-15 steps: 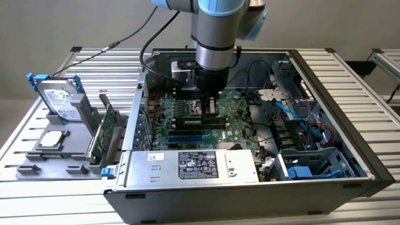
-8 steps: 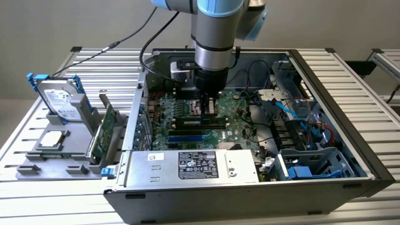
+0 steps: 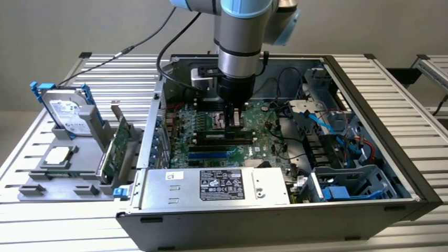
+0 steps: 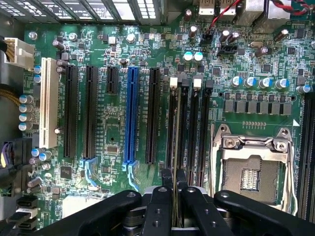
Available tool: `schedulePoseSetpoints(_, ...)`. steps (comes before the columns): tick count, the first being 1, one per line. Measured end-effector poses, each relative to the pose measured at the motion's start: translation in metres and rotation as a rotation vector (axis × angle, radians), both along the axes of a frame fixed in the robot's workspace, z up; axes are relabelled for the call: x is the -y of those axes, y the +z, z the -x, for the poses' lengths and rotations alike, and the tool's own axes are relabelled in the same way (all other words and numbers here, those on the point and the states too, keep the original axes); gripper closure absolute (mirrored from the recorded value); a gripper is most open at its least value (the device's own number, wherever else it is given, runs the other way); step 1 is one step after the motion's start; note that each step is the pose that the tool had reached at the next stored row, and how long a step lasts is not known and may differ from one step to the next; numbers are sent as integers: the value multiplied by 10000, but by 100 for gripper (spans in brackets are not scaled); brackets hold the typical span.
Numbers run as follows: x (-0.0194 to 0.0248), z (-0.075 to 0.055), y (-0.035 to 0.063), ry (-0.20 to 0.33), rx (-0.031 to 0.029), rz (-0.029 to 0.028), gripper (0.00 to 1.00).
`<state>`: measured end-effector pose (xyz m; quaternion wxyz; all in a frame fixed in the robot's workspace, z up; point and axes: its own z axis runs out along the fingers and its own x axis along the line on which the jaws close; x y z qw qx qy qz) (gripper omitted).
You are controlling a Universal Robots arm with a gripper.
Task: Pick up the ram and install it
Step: 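Insert the ram into the slot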
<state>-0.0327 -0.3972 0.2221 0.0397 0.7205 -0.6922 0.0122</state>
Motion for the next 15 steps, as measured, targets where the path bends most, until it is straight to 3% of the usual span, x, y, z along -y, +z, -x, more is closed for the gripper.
schedulePoseSetpoints(6,0,0,9,-1,-1,72,86)
schedulePoseSetpoints(15,0,1,87,-2,4,99,86)
